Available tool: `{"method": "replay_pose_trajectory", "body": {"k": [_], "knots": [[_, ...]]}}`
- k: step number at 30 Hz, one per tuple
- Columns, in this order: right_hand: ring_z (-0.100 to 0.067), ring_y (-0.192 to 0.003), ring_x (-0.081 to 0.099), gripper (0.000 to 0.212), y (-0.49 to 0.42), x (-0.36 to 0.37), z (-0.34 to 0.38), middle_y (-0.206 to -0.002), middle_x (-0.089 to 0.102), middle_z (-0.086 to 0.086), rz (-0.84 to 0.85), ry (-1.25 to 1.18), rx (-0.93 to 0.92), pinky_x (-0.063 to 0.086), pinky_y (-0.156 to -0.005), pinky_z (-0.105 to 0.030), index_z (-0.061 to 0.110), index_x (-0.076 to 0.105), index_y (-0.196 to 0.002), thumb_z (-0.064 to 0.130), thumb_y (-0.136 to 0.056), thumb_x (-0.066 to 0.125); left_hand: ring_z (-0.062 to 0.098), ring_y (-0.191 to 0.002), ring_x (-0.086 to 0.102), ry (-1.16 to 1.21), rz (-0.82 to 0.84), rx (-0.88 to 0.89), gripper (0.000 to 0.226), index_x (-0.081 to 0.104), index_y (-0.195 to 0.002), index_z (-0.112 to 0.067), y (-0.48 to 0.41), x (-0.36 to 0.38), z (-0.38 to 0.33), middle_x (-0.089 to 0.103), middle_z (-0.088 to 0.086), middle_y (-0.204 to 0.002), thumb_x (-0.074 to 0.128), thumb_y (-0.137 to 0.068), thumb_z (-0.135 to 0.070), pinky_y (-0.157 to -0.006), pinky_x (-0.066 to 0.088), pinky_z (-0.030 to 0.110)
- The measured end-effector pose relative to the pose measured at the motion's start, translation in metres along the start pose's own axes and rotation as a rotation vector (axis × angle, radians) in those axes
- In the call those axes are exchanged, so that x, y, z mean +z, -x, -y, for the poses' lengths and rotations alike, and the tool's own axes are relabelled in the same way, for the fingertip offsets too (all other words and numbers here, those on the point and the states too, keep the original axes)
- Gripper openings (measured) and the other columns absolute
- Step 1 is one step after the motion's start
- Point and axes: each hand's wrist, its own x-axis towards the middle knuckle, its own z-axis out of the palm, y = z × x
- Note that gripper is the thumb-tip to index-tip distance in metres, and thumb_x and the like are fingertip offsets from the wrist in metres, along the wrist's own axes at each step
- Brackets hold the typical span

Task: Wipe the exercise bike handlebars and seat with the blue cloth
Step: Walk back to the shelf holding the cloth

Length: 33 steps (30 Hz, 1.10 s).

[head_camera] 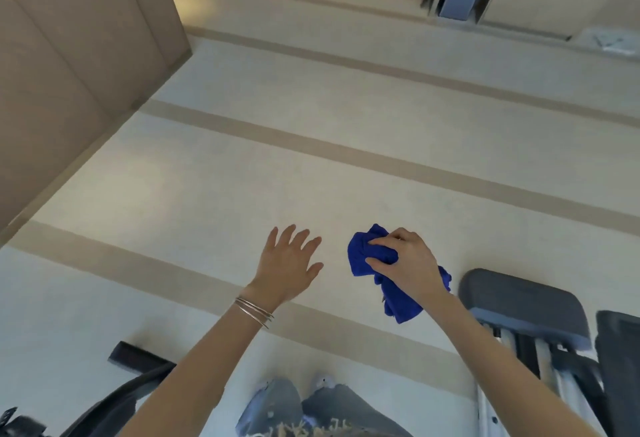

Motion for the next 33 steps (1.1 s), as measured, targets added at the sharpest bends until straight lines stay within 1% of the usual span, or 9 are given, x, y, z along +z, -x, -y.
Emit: {"method": "replay_pose_trajectory", "body": {"k": [2,4,7,9,11,15,19,25,33], "knots": [[-0.016,-0.099,0.051,0.027,-0.004,-0.005,-0.012,-0.106,0.058,0.003,-0.014,-0.007,0.044,0.046,-0.074,-0.030,0.030,0.067,-0.107,0.033,-0.081,0.065,0.032,-0.111,0.060,-0.032,0.037,0.026,0.057,0.065,-0.115,-0.021,-0.016,-0.008,-0.006,0.067,0.005,-0.116,0.028,-0.083,-0.050,-0.092,0.046,0.052],[-0.015,-0.099,0.050,0.027,-0.008,-0.008,-0.022,-0.106,0.057,0.004,-0.023,-0.022,0.086,0.046,-0.074,-0.030,0.030,0.066,-0.108,0.034,-0.081,0.064,0.032,-0.105,0.063,-0.044,0.027,0.069,0.053,0.067,-0.110,-0.020,-0.034,-0.008,-0.008,0.070,0.006,-0.111,0.033,-0.081,-0.049,-0.087,0.049,0.052],[-0.013,-0.098,0.049,0.027,-0.018,-0.008,-0.036,-0.104,0.056,0.007,-0.040,-0.054,0.152,0.046,-0.075,-0.031,0.032,0.066,-0.107,0.035,-0.080,0.064,0.033,-0.112,0.059,-0.037,0.004,0.147,0.044,0.063,-0.117,-0.020,-0.063,-0.004,-0.011,0.066,0.007,-0.118,0.055,-0.082,-0.046,-0.093,0.044,0.053],[-0.010,-0.096,0.047,0.027,-0.028,-0.008,-0.042,-0.103,0.055,0.009,-0.057,-0.065,0.190,0.045,-0.074,-0.029,0.034,0.065,-0.107,0.035,-0.080,0.064,0.034,-0.120,0.053,-0.011,0.006,0.191,0.047,0.059,-0.123,-0.019,-0.084,-0.004,-0.011,0.061,0.008,-0.126,0.061,-0.083,-0.043,-0.100,0.038,0.054],[-0.009,-0.095,0.046,0.028,-0.042,-0.010,-0.046,-0.102,0.053,0.010,-0.077,-0.071,0.224,0.044,-0.073,-0.028,0.034,0.065,-0.108,0.036,-0.080,0.064,0.035,-0.126,0.047,0.015,-0.011,0.231,0.048,0.054,-0.128,-0.019,-0.106,-0.005,-0.010,0.056,0.009,-0.133,0.057,-0.086,-0.043,-0.105,0.032,0.054],[-0.011,-0.096,0.049,0.027,-0.079,-0.019,-0.048,-0.102,0.055,0.008,-0.128,-0.073,0.279,0.047,-0.074,-0.031,0.034,0.066,-0.106,0.034,-0.080,0.065,0.032,-0.129,0.043,0.000,-0.028,0.308,0.048,0.051,-0.131,-0.022,-0.160,-0.016,0.001,0.053,0.006,-0.136,0.043,-0.091,-0.047,-0.107,0.029,0.051],[-0.011,-0.097,0.047,0.027,-0.124,-0.033,-0.044,-0.104,0.055,0.008,-0.167,-0.047,0.320,0.044,-0.074,-0.029,0.034,0.065,-0.108,0.036,-0.081,0.064,0.028,-0.141,0.021,0.024,-0.007,0.390,0.053,0.031,-0.143,-0.024,-0.214,-0.030,0.015,0.031,0.004,-0.151,0.038,-0.095,-0.045,-0.114,0.010,0.046],[-0.013,-0.098,0.048,0.027,-0.172,-0.040,-0.038,-0.103,0.055,0.007,-0.221,-0.051,0.374,0.045,-0.075,-0.031,0.033,0.065,-0.107,0.036,-0.081,0.064,0.028,-0.141,0.019,-0.016,0.004,0.466,0.054,0.029,-0.144,-0.023,-0.285,-0.046,0.033,0.029,0.004,-0.152,0.036,-0.095,-0.045,-0.114,0.009,0.046],[-0.015,-0.100,0.048,0.028,-0.207,-0.047,-0.062,-0.104,0.056,0.005,-0.221,-0.060,0.469,0.048,-0.076,-0.034,0.033,0.065,-0.108,0.036,-0.081,0.064,0.026,-0.141,0.017,-0.026,0.071,0.552,0.054,0.026,-0.144,-0.025,-0.347,-0.046,0.015,0.027,0.002,-0.153,0.034,-0.095,-0.046,-0.114,0.009,0.045]]}}
